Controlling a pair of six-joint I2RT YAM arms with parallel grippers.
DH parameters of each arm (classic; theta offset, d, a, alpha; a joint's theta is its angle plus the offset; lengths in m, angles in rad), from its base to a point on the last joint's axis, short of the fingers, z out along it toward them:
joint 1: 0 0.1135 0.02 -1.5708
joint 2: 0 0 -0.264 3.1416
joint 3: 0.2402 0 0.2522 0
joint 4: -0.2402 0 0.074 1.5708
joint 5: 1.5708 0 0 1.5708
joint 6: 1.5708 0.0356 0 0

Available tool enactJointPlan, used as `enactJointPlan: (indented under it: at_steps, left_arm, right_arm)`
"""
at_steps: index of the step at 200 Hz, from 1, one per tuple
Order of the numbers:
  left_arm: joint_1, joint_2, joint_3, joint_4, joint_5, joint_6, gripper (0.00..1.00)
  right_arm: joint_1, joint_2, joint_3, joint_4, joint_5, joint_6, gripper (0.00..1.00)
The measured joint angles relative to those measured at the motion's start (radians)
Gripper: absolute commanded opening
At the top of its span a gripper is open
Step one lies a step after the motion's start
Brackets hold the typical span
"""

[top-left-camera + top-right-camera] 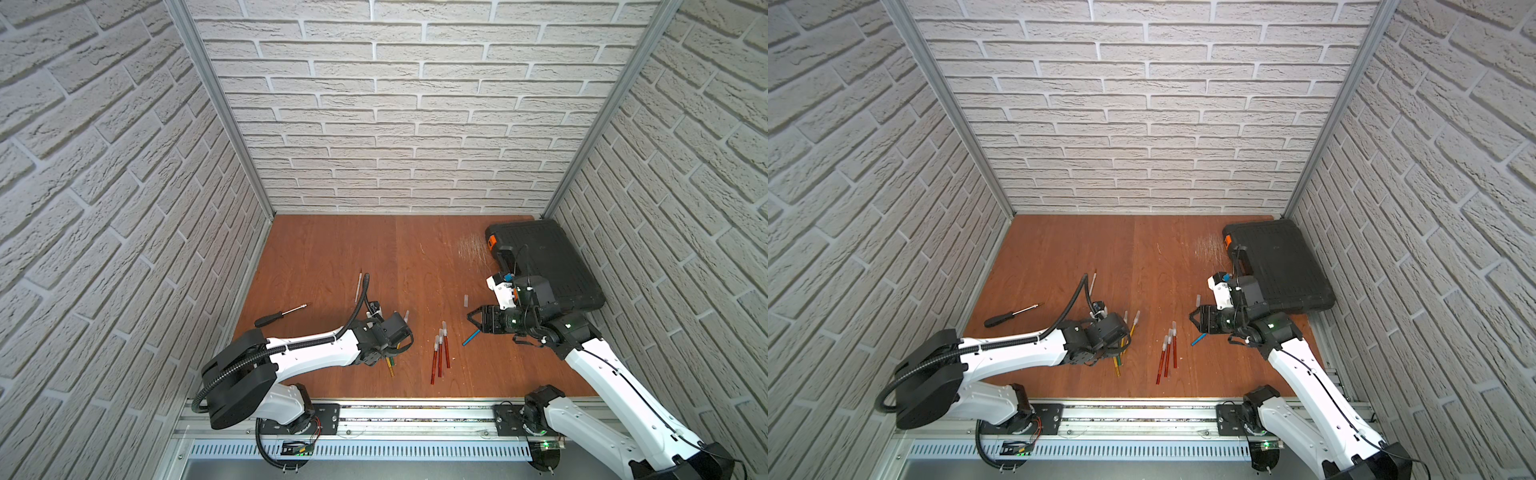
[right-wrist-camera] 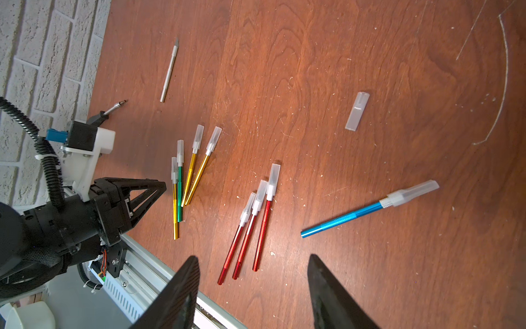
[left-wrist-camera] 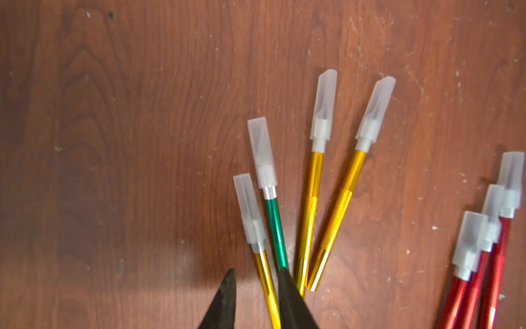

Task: Remove protective caps from carving knives
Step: Pick up the carving knife from the center of the board.

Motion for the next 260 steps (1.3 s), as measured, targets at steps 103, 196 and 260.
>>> enactJointPlan:
  at_steps: [103, 196, 260]
  left_arm:
    - [0.014, 0.034, -0.010, 0.048, 0.037, -0.006, 0.19]
    - [0.016, 0.042, -0.012, 0.045, 0.065, -0.021, 0.18]
    - [0.016, 0.042, -0.030, 0.041, 0.090, -0.025, 0.18]
  right_arm:
    - [0.000, -0.001, -0.006, 0.000, 0.007, 0.000, 0.59]
    - [0.000, -0.001, -0.011, 0.000, 0.007, 0.000, 0.59]
    - [0.000, -0.001, -0.011, 0.000, 0.007, 0.000, 0.59]
